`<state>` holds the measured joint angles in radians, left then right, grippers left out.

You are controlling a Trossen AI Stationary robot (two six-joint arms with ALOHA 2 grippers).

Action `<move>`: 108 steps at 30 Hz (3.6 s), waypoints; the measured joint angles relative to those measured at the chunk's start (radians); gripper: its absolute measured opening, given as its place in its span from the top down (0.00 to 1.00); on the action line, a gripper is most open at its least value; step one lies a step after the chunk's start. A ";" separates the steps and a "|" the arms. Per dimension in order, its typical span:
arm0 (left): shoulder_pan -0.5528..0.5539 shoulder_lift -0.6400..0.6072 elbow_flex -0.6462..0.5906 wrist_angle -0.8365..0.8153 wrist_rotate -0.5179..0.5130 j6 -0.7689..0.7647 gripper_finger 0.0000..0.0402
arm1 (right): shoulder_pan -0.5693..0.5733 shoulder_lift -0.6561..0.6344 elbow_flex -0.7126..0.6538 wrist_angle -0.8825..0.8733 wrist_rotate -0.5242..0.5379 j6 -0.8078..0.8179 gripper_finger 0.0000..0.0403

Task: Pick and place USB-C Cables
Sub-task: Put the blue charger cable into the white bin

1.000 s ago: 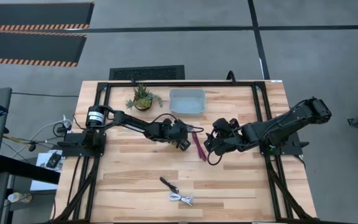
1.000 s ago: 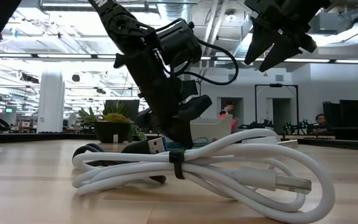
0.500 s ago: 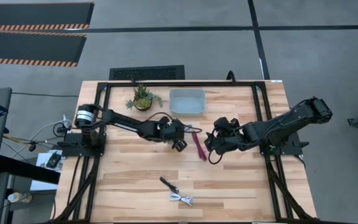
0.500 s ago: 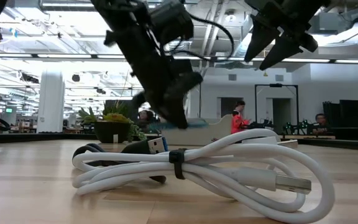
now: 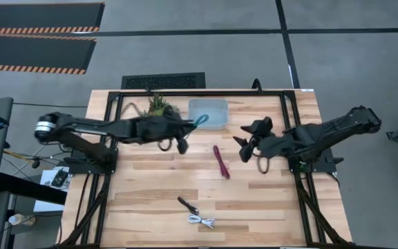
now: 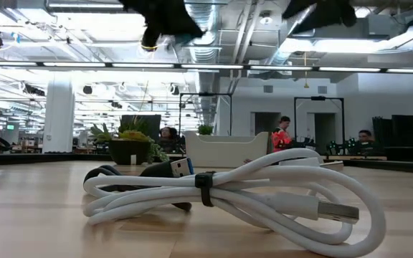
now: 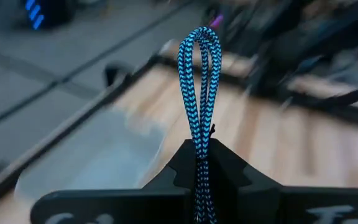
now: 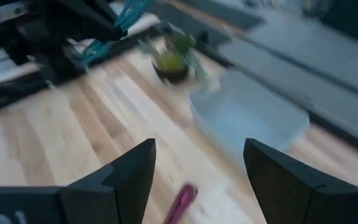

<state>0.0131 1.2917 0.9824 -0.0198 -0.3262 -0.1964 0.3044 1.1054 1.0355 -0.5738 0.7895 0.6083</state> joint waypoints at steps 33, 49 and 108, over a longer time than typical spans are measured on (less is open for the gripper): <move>0.203 0.131 -0.273 1.038 0.528 0.024 0.97 | -0.459 0.111 -0.296 1.259 -0.802 -0.565 0.31; 0.205 0.200 -0.273 1.087 0.531 0.000 0.96 | -0.465 0.299 -0.137 1.213 -0.844 -0.591 0.23; 0.205 0.125 -0.273 0.706 0.467 -0.098 0.43 | -0.770 0.460 0.070 0.655 -0.759 -0.683 0.97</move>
<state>0.2184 1.4165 0.7094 0.6861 0.1411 -0.2943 -0.4653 1.5655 1.1058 0.0811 0.0301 -0.0747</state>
